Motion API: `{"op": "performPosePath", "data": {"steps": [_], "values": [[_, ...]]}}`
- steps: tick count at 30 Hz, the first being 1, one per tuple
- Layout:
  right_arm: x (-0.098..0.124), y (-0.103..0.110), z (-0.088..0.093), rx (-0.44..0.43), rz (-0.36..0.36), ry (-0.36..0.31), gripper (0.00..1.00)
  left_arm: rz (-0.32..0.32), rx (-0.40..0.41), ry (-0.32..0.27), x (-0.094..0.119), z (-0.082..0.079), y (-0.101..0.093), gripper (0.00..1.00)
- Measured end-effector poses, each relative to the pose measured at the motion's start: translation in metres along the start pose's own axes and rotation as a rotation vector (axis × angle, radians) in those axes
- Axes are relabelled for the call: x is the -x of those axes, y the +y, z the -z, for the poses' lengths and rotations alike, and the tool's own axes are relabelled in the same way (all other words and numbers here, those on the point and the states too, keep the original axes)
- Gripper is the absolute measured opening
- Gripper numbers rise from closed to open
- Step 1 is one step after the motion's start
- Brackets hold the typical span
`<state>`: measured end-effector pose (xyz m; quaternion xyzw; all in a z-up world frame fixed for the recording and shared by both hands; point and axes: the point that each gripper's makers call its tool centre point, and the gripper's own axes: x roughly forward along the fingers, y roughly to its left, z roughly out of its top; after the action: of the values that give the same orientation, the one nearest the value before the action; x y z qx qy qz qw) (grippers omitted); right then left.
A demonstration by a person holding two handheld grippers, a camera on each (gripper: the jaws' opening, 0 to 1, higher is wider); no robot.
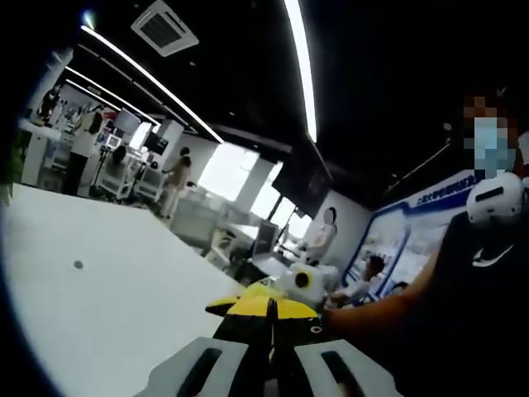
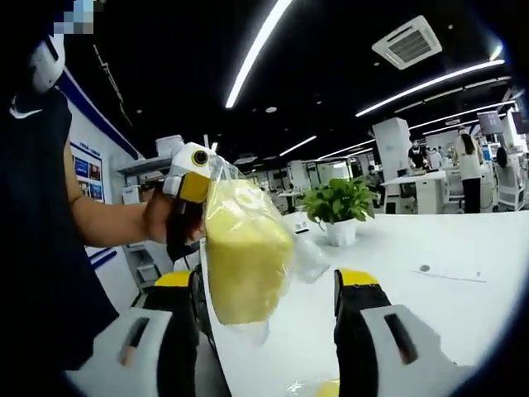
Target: Compare the silicone blocks by pressing each to a similar depth, holding the contact briefly, and releasing to observe deformation and rebound differences across the visible hardness samples.
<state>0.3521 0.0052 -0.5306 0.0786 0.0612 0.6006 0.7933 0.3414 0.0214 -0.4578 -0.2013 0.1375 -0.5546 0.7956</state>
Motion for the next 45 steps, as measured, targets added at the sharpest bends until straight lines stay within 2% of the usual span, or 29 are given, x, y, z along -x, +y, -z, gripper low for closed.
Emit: {"op": "performPosePath", "data": {"steps": [9,18,26,28,35,37,45], "values": [[-0.004,0.003,-0.001,-0.032,-0.029,-0.017,0.5,0.018,0.01,-0.017,0.0,-0.004,-0.002,0.0],[-0.007,0.007,-0.003,-0.045,-0.067,-0.018,0.36,0.006,0.012,-0.03,0.0,-0.006,0.001,0.0],[-0.005,0.01,-0.004,-0.048,-0.076,-0.014,0.28,-0.013,0.018,-0.04,0.002,-0.004,0.005,0.0],[-0.004,0.012,-0.005,-0.07,-0.074,-0.009,0.28,-0.018,0.016,-0.043,0.003,-0.005,0.006,0.0],[-0.005,0.015,-0.007,-0.054,-0.075,0.001,0.26,-0.031,0.004,-0.048,0.005,-0.005,0.006,0.0],[-0.005,0.015,-0.007,-0.052,-0.074,0.007,0.25,-0.043,-0.037,-0.048,0.006,-0.005,0.007,0.0],[-0.006,0.018,-0.001,-0.08,-0.083,0.043,0.2,-0.07,-0.039,-0.025,0.009,0.0,0.009,0.0]]}}
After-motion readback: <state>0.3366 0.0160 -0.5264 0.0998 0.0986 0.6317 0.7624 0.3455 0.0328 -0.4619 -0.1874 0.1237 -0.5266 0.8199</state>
